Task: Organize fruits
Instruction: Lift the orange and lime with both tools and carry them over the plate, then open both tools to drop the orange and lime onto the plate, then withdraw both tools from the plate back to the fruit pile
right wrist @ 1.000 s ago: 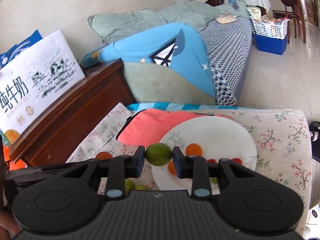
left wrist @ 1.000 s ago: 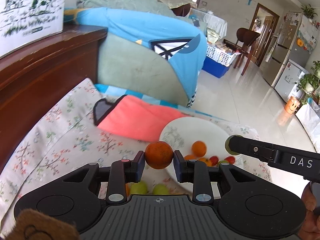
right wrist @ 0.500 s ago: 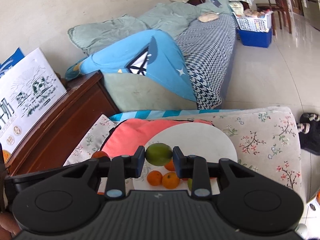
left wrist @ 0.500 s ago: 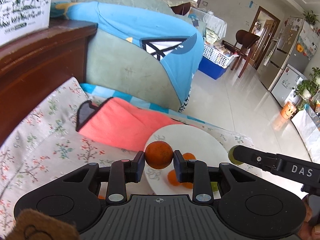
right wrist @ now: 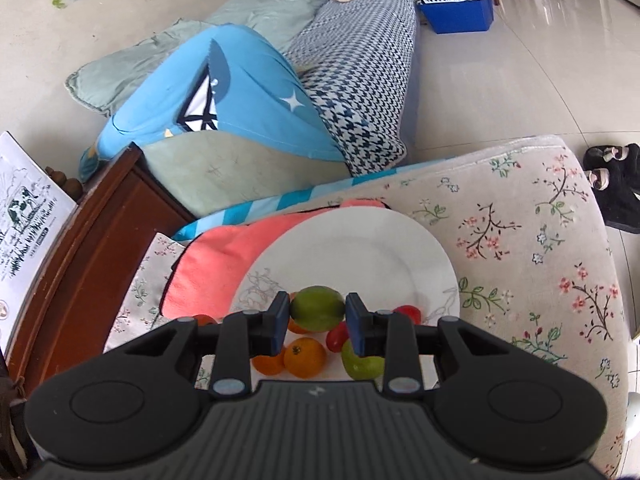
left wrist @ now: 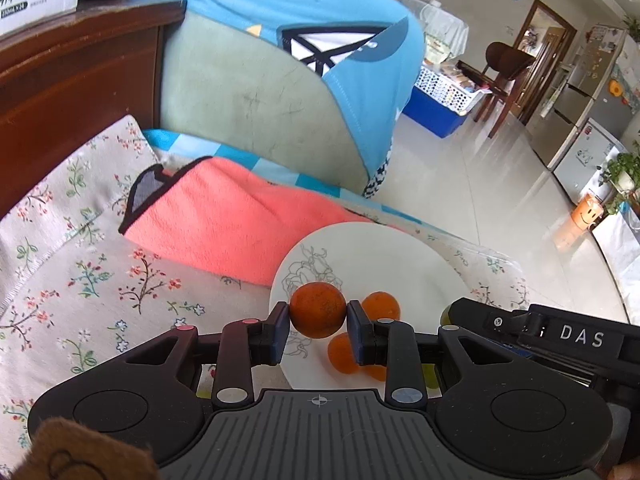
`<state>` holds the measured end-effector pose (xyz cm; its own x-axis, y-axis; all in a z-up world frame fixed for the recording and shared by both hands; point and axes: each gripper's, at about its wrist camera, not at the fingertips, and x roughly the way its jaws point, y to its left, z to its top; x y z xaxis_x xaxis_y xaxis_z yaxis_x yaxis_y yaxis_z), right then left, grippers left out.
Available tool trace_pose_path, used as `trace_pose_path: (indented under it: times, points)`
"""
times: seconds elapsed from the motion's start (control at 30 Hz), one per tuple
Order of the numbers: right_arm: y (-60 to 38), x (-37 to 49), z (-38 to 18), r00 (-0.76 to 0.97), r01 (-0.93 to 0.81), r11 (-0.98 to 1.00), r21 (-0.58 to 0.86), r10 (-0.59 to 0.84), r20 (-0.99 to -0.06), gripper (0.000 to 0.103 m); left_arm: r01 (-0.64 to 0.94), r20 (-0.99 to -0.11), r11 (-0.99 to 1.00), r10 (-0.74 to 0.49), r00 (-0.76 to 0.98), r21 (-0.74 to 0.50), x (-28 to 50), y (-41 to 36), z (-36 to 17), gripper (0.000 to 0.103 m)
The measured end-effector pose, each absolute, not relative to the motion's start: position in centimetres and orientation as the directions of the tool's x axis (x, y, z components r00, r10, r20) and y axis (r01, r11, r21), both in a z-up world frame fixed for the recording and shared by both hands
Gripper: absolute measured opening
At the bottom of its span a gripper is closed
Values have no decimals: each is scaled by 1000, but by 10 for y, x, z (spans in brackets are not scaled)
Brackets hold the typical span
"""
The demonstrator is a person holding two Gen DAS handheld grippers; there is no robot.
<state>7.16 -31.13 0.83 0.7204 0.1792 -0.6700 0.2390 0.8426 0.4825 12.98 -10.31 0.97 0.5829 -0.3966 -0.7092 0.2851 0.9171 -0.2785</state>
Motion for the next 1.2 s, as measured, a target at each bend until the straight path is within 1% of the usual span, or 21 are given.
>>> trace_pose_path:
  times: [0.2, 0.3, 0.47, 0.57, 0.67, 0.77, 0.83, 0.93, 1.03, 1.2]
  points:
    - [-315, 80, -3, 711, 280, 834, 475, 152, -687, 31, 272, -720, 920, -390, 574, -281, 137, -107, 1, 28]
    - [-317, 83, -6, 712, 295, 830, 474, 140, -688, 33, 263, -718, 923, -383, 581, -280, 139, -108, 0, 29]
    - [-319, 84, -7, 712, 305, 819, 486, 143, -688, 33, 256, -710, 919, -394, 584, -300, 139, -107, 3, 30]
    - [-320, 83, -6, 713, 302, 813, 498, 154, -684, 33, 254, -698, 917, -399, 594, -308, 138, -103, 11, 37]
    - [-319, 82, -1, 722, 289, 815, 502, 159, -673, 33, 253, -689, 918, -395, 607, -304, 135, -99, 18, 50]
    - [-316, 80, 5, 726, 273, 820, 503, 167, -667, 34, 251, -688, 920, -393, 610, -302, 134, -94, 25, 52]
    - [-312, 78, 8, 727, 261, 827, 499, 172, -665, 36, 250, -690, 922, -387, 612, -296, 132, -90, 29, 60]
    - [-304, 73, 13, 726, 236, 841, 486, 179, -663, 39, 247, -688, 930, -367, 626, -271, 127, -82, 38, 65]
    - [-294, 66, 20, 730, 206, 858, 471, 186, -658, 42, 240, -684, 934, -357, 636, -264, 120, -68, 46, 67]
    - [-280, 56, 25, 728, 165, 873, 459, 206, -654, 43, 231, -687, 939, -343, 640, -254, 108, -46, 52, 67]
